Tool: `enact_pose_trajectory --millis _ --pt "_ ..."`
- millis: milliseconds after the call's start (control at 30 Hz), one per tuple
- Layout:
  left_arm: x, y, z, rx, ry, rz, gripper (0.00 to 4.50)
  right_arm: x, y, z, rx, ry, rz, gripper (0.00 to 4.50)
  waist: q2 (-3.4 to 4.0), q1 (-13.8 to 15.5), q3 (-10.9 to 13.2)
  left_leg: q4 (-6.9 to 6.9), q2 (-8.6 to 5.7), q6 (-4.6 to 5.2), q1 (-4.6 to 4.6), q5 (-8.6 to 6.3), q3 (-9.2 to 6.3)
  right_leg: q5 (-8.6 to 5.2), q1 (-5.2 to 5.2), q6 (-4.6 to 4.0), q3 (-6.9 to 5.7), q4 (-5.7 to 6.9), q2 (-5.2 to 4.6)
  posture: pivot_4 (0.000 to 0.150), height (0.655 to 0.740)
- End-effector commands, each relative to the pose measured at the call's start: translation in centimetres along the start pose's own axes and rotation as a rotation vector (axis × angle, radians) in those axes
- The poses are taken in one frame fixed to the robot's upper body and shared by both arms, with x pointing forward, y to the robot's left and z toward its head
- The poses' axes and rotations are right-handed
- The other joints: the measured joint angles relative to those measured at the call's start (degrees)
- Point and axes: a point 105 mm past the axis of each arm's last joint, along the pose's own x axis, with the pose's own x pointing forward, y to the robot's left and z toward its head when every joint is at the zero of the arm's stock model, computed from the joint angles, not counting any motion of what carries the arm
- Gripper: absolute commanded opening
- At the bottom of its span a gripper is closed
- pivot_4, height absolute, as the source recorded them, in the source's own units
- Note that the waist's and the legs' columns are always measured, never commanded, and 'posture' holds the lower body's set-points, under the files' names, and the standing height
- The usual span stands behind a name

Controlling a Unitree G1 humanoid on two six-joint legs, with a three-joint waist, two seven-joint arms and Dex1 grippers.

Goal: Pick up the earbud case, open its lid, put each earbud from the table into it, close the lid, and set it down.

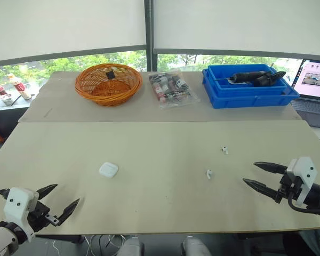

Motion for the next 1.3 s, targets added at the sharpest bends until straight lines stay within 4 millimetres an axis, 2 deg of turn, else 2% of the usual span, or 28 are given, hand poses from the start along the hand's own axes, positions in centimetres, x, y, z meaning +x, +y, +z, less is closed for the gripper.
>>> enact_pose_trajectory --millis 33,133,300,467,700,867,1000,1100,1300 --pt "-0.2 0.1 0.9 0.048 -0.039 0.018 4.5 -0.7 -0.6 0.6 -0.035 0.003 -0.01 3.62 0.0 0.01 0.0 0.0 0.0 0.0 0.0 0.0 0.0 0.0 0.0 0.0 0.0 0.0 0.0 0.15 0.74" --pt "-0.3 0.1 0.6 0.038 -0.046 0.027 4.5 -1.0 -0.5 0.2 -0.037 0.027 0.003 3.62 -0.02 0.04 0.01 0.0 -0.02 0.0 -0.01 0.0 0.03 0.0 0.0 0.0 0.0 0.0 -0.01 0.15 0.74" --pt "-0.7 -0.4 1.3 -0.002 -0.095 -0.035 4.5 -1.2 -0.5 0.0 -0.041 0.036 0.005 3.62 -0.02 0.03 0.01 0.01 0.0 0.0 0.01 0.0 0.1 0.01 0.01 -0.01 -0.01 0.02 0.01 0.15 0.74" --pt "-1.2 0.3 1.4 -0.003 -0.111 -0.011 4.5 -1.6 -0.7 -0.4 -0.05 0.053 0.001 3.62 -0.02 0.02 0.01 0.02 0.0 0.0 0.01 0.0 0.13 0.01 0.01 -0.01 -0.01 0.02 0.01 0.15 0.74" --pt "-1.5 -0.4 1.2 -0.036 -0.112 -0.077 4.5 -2.1 -1.0 -0.7 -0.071 0.074 0.004 3.62 -0.03 0.0 0.01 0.04 0.0 0.0 0.01 0.0 0.3 0.01 0.02 -0.01 -0.02 0.02 0.02 0.15 0.74" --pt "-0.7 -1.0 1.8 -0.046 -0.136 -0.101 4.5 -2.0 -0.7 -0.7 -0.055 0.083 0.039 3.62 -0.02 0.0 0.01 0.04 -0.01 0.0 0.01 0.0 0.35 0.01 0.03 -0.01 -0.02 0.03 0.02 0.15 0.74" --pt "1.4 -1.6 2.2 -0.05 -0.138 -0.099 4.5 -1.0 0.3 1.0 -0.044 0.051 0.105 3.62 -0.02 0.06 0.01 0.06 0.0 0.0 0.03 0.0 0.34 0.01 0.05 -0.01 -0.03 0.06 0.03 0.15 0.74" --pt "4.5 -2.0 2.5 -0.056 -0.097 -0.082 4.5 0.6 2.6 4.2 -0.085 0.003 0.254 3.62 0.11 0.14 0.01 0.1 -0.04 0.0 0.02 0.01 0.3 0.02 0.06 0.01 -0.03 0.1 0.02 0.15 0.74" --pt "7.3 -3.0 3.4 -0.107 -0.104 -0.082 4.5 2.7 4.9 8.6 -0.136 -0.069 0.414 3.62 -0.04 -0.29 0.01 0.11 0.0 0.0 0.01 0.01 -0.01 0.02 -0.01 0.02 -0.02 0.09 0.05 0.15 0.74"
